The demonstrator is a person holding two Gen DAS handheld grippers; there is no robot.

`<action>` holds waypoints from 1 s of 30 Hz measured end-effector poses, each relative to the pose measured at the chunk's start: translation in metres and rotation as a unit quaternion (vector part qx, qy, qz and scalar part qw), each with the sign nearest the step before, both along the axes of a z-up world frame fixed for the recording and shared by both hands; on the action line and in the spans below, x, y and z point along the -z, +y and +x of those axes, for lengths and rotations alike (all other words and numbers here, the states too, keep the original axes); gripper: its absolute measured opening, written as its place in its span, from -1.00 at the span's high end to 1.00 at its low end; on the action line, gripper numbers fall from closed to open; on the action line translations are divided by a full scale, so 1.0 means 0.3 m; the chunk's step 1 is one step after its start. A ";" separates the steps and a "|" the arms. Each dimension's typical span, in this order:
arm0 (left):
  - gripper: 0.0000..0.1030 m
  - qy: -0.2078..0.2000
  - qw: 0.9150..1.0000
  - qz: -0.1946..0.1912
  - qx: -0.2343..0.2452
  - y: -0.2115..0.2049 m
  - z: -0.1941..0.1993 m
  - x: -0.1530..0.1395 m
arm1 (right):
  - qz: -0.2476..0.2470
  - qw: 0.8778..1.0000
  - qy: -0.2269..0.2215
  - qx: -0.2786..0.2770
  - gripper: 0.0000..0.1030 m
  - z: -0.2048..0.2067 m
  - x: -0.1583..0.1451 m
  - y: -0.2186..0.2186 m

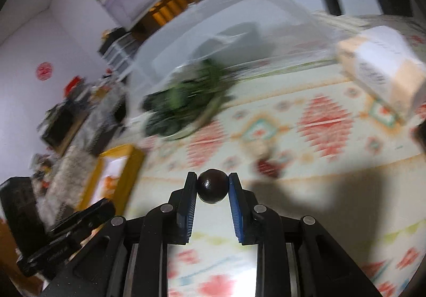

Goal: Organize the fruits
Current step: 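Carry the dark fruit and red date over the white tray and release both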

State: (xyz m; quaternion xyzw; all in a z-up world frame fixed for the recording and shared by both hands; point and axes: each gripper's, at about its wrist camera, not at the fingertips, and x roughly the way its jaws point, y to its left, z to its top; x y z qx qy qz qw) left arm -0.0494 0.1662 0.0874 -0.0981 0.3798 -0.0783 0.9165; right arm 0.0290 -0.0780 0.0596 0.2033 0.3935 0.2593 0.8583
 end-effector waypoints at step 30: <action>-0.29 -0.011 0.978 -0.081 -0.194 0.715 -0.304 0.082 | -0.132 0.978 -0.036 -0.158 0.37 -0.178 0.017 0.870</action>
